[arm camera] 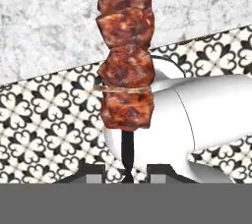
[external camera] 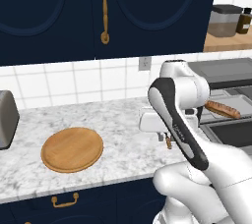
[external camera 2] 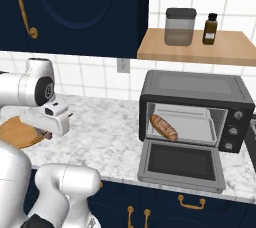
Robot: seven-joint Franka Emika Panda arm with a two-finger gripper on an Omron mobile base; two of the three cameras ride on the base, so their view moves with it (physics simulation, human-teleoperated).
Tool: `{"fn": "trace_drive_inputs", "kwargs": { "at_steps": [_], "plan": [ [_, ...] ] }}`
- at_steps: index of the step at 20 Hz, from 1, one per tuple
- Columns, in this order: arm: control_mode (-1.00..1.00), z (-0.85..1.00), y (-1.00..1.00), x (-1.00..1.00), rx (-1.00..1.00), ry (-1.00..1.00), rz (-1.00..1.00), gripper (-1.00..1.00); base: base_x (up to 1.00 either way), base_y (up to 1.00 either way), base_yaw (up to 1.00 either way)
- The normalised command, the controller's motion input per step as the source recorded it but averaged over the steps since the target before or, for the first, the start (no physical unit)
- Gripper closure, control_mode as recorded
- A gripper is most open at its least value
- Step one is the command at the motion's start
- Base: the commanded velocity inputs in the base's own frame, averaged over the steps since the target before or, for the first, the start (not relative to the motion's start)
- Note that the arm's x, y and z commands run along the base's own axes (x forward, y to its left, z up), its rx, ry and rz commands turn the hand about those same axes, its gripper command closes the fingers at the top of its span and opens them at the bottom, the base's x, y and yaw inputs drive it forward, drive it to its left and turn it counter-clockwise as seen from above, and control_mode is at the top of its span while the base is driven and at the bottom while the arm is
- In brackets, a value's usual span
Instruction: Pick up the kebab skewer and baguette bread, and place them inside the toaster oven. Close the toaster oven door and start by setting the timer.
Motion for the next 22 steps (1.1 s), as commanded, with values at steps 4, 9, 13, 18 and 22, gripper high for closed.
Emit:
{"fn": "trace_drive_inputs", "kwargs": {
  "at_steps": [4,9,13,18,22],
  "plan": [
    [-1.0,0.26,-1.0,-0.47,-0.08,-0.07,0.29,1.0,0.0,0.0,0.0],
    [-1.0,0.27,-1.0,-0.3,-0.09,-0.02,0.33,1.0,0.0,0.0,0.0],
    [-1.0,0.28,-1.0,-0.39,-0.09,-0.05,0.36,1.0,0.0,0.0,0.0],
    [-1.0,0.11,-1.0,-0.56,-0.03,-0.09,0.36,1.0,0.0,0.0,0.0],
    [-1.0,0.18,-1.0,-0.03,0.0,-0.05,0.32,1.0,0.0,0.0,0.0]
  ]
}}
